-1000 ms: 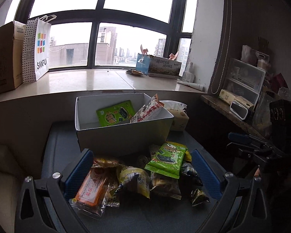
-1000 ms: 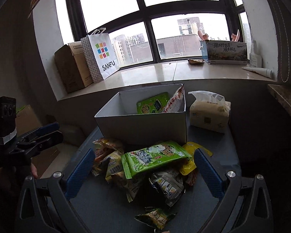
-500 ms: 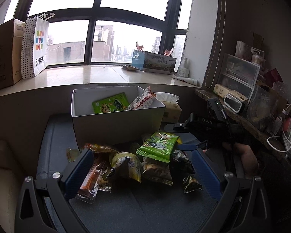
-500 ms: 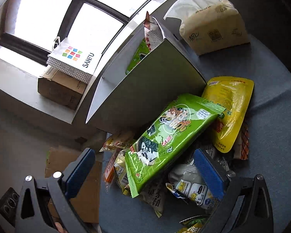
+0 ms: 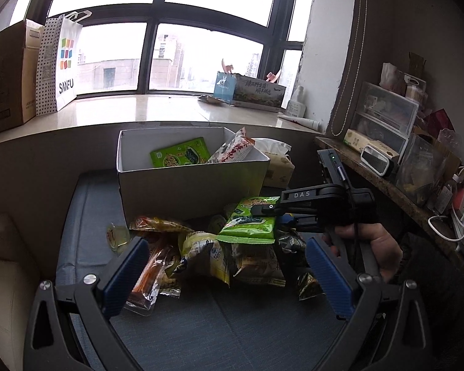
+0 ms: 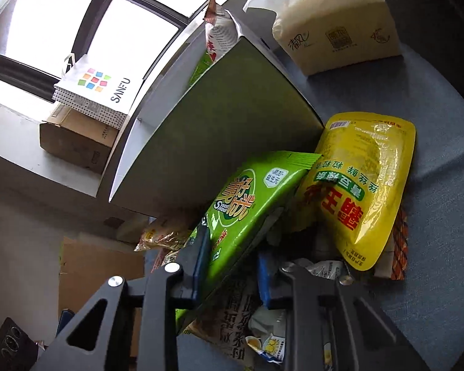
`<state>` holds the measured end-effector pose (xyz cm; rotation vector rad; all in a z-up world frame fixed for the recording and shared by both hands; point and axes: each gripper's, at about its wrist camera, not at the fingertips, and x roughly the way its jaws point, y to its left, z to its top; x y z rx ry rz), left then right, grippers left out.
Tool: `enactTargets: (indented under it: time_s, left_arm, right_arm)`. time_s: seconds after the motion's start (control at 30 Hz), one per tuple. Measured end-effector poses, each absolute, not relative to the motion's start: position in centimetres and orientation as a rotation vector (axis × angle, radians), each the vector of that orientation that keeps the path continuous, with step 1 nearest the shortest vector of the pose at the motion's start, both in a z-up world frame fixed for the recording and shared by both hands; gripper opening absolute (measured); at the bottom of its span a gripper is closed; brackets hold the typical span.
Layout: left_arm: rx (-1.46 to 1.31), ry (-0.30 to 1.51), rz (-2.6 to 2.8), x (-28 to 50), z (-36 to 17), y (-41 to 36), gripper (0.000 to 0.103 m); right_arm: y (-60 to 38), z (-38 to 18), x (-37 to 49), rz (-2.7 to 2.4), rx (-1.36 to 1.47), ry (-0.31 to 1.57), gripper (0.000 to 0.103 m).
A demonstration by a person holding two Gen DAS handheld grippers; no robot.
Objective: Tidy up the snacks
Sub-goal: 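Grasp a green seaweed pack from the pile with the right gripper, then grasp the cream bread bag with the left gripper while the right carries the seaweed pack to the box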
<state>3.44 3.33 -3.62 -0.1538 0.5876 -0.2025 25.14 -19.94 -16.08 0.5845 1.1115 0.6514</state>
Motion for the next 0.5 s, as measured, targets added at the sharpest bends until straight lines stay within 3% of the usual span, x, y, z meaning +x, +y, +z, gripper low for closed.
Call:
enactTargets:
  time_s: [0.13,0.5]
  left_arm:
    - [-0.170,0.622,-0.190,3.8,-4.6,4.0,0.103]
    - [-0.136,0.732,-0.085,9.3,-8.1,6.4,0.103]
  right_arm:
    - [-20.0,-12.6,23.9,0.681,0.512,0.998,0.013]
    - [-19.7,-3.5,15.2,0.655,0.060,0.688,0.013]
